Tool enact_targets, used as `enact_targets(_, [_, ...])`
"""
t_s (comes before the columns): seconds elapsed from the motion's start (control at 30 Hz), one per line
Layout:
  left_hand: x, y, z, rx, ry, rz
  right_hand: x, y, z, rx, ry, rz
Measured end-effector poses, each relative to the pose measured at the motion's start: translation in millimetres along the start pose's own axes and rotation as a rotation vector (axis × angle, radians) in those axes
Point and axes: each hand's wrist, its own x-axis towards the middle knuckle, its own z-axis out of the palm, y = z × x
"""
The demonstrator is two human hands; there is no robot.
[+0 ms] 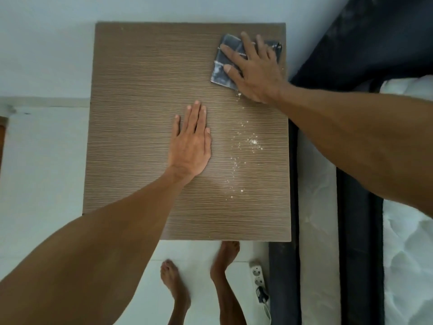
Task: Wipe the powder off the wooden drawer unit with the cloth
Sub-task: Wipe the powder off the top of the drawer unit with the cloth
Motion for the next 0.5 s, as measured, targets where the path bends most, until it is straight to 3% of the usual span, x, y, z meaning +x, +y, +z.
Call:
enact_targets(0.27, [-2.1, -3.2, -2.0, -0.088, 0.042, 0.043, -90.2, -53.7, 28.9, 0.028, 0.009, 0.086])
enact_targets(0.5, [-7.6, -23.9, -17.5, -0.157, -0.055, 0.165, -173.6, -103.8, 53.1, 0.024, -0.003, 0.098])
